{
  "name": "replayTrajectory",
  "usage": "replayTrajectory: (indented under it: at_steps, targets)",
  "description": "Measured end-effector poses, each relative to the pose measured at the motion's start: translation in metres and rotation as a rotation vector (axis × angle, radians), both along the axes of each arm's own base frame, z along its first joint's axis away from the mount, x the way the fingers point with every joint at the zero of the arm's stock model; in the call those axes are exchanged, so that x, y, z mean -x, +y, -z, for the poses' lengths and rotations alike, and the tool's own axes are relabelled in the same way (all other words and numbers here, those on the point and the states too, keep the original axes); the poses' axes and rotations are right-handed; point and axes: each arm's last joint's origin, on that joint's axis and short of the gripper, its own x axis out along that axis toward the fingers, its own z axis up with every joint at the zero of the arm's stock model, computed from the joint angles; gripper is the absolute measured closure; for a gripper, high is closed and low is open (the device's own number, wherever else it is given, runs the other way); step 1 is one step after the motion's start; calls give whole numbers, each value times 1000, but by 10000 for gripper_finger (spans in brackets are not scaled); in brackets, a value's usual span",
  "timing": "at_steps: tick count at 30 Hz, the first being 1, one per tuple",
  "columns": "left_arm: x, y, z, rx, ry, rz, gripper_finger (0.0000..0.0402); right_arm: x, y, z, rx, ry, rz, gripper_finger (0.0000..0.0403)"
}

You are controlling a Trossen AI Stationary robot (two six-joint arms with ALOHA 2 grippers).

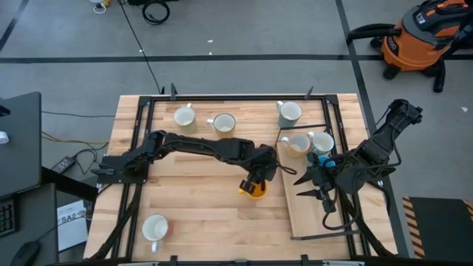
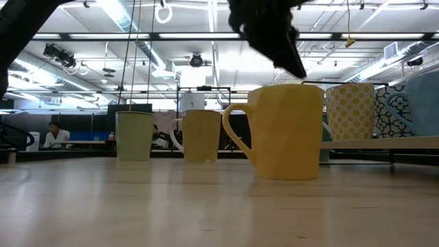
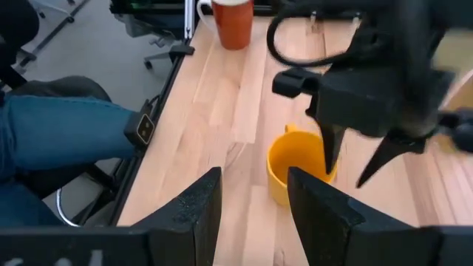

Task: Place coffee mugs
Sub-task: Put the yellow mug on the shelf

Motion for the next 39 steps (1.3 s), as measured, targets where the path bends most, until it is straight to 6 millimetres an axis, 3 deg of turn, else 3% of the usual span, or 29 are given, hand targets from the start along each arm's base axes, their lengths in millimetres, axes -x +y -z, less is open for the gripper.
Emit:
replayTrajectory:
  at_steps: [9,17,23,33,39]
  targets:
    - [27,-1,-59,62,58,-30,251,-16,-1,-12,47,-151,-88,243]
    - [66,1,-88,127,145,-91,251,-49,-2,0,131,-153,-205,243]
    - [99,-2,-75,196,166,-151,251,-74,-8,19,173,-73,-256,243]
    - [167,7,-19,328,-5,-385,251,-111,-12,62,305,74,-319,243]
    - [191,11,6,368,-61,-498,251,-124,-8,94,433,191,-419,243]
